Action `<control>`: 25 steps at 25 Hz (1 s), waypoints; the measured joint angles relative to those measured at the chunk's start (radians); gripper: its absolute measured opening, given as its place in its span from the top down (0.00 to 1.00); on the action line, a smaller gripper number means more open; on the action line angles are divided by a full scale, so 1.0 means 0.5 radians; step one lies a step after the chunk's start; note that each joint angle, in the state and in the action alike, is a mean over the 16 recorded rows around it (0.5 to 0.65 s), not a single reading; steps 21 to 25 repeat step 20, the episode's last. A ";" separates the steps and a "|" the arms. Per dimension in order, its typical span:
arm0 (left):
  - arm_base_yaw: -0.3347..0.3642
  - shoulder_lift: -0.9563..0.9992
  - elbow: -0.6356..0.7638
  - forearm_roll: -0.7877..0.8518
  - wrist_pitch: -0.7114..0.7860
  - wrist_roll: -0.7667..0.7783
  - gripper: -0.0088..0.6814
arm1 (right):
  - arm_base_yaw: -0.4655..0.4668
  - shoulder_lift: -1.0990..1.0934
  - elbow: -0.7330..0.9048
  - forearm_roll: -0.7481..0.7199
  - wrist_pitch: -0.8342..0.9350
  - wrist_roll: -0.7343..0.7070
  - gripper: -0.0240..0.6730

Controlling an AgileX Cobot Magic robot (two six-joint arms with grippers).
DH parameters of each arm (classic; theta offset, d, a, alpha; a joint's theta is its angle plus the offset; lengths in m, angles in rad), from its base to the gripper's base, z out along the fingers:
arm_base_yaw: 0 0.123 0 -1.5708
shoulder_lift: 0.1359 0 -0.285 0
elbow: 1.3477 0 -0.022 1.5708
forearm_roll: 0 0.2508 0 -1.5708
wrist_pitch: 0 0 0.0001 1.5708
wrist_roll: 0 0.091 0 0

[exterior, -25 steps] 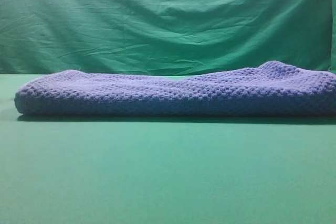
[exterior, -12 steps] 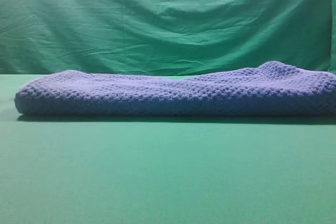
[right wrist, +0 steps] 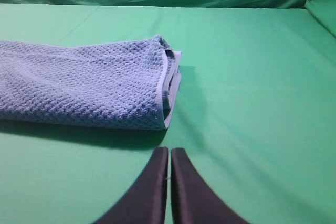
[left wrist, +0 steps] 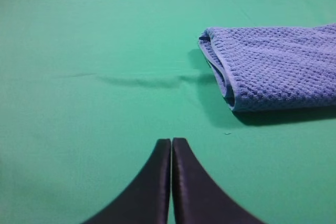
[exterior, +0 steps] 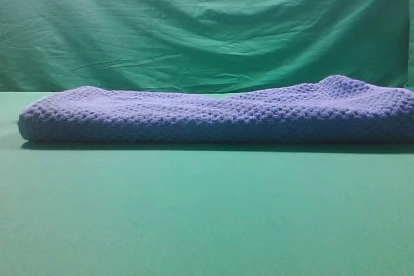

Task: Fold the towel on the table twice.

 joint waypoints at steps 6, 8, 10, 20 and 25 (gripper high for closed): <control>0.001 0.000 0.000 0.000 0.000 0.000 0.99 | -0.002 0.000 0.000 0.000 0.004 0.000 0.97; 0.001 0.000 0.000 0.000 0.000 0.000 0.99 | -0.002 0.000 0.000 0.000 0.004 0.000 0.97; 0.001 0.000 0.000 0.000 0.000 0.000 0.99 | -0.002 0.000 0.000 0.000 0.004 0.000 0.97; 0.001 0.000 0.000 0.000 0.000 0.000 0.99 | -0.002 0.000 0.000 0.000 0.004 0.000 0.97; 0.001 0.000 0.000 0.000 0.000 0.000 0.99 | -0.002 0.000 0.000 0.000 0.004 0.000 0.97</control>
